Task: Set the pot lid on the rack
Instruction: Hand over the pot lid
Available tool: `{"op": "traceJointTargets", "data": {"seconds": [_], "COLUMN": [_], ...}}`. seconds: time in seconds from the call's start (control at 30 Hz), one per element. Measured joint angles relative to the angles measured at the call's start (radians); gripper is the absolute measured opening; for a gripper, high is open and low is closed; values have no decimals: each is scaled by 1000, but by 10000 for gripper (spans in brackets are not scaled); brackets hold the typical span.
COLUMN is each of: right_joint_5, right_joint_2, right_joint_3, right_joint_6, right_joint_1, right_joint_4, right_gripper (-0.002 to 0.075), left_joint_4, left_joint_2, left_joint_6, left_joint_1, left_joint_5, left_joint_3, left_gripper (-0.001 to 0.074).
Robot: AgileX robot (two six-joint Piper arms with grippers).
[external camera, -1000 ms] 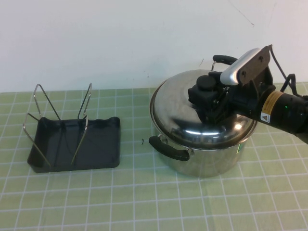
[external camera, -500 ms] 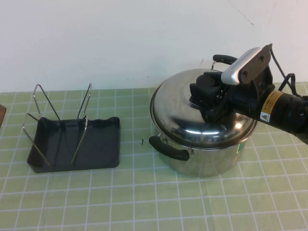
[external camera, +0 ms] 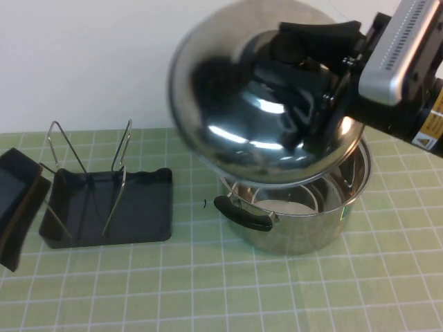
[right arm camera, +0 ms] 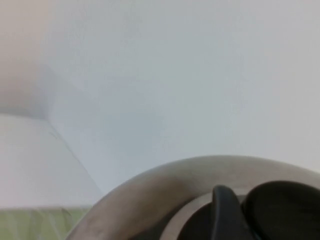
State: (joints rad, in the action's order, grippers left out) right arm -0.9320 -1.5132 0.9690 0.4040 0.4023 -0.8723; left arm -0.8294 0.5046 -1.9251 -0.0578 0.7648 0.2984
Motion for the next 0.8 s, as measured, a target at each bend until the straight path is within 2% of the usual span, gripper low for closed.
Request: {"op": "traceJointTargets", "data": {"seconds": [0.17,0.4,0.53,0.6,0.7,0.8], "right_joint_5": [-40,-30,-14,-10,-9,-11], "right_joint_2": [89,100,88,77,64,48], "right_joint_3": [0,0,0,0,0,0], "right_joint_6": [13,65,33,11,-3,7], "right_joint_1": [153,343,423,448,457,457], "right_joint_4": [-30,-4,22,47,90,117], "right_gripper": [349,349,349,349,349,349], "left_joint_4": [-51,-73,-121,-139,-147,-160], "left_joint_2": [0,0,0,0,0,0], "left_joint_6": [-115,-132,-146,-150,-152,-155], "left_joint_1": [0,0,0,0,0,0], "left_joint_5": [-14,-11,35,60,97,143], "left_joint_3": [0,0,2,2,2,2], "left_gripper": [685,687,672,626,507,333]}}
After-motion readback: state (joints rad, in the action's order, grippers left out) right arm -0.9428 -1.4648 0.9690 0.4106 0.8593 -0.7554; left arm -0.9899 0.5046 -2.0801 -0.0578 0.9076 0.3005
